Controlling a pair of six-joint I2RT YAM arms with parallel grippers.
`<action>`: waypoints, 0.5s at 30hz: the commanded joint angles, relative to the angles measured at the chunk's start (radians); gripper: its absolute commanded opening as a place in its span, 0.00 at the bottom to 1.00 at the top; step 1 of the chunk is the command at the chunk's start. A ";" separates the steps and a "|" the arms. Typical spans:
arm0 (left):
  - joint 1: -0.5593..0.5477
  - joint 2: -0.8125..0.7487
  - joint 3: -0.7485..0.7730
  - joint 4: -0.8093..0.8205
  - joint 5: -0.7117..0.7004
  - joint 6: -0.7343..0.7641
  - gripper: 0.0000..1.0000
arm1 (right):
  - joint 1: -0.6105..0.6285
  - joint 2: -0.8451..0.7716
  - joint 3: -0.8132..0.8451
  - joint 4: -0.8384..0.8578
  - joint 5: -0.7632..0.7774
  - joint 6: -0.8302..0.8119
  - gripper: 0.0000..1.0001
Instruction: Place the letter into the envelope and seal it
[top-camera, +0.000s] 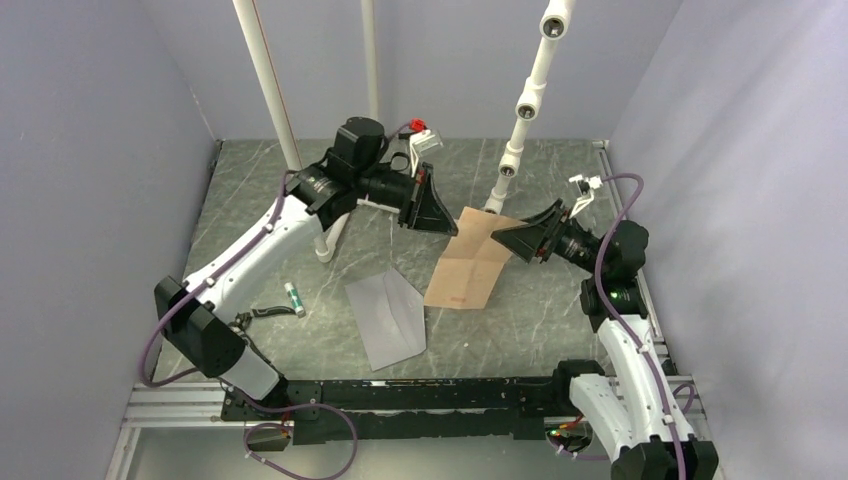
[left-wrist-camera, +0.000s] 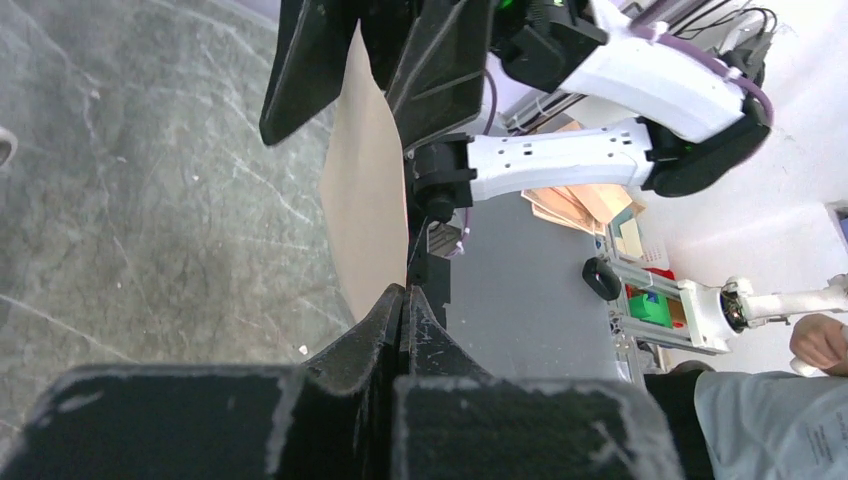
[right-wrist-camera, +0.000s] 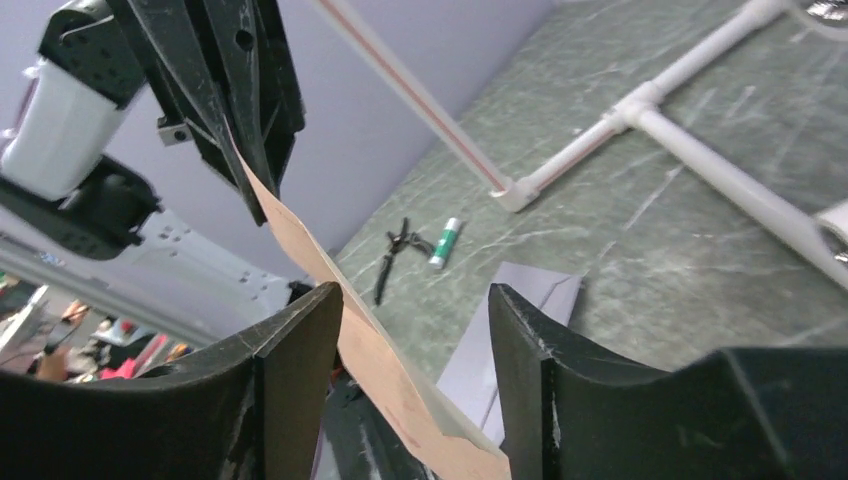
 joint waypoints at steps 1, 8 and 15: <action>0.013 -0.068 0.068 -0.039 0.052 0.052 0.03 | 0.026 0.018 0.074 0.123 -0.084 0.062 0.54; 0.043 -0.083 0.111 -0.095 -0.017 0.049 0.17 | 0.026 0.015 0.160 0.116 -0.063 0.090 0.00; 0.050 -0.106 0.115 -0.156 -0.180 0.061 0.93 | 0.026 0.027 0.317 -0.037 0.019 0.017 0.00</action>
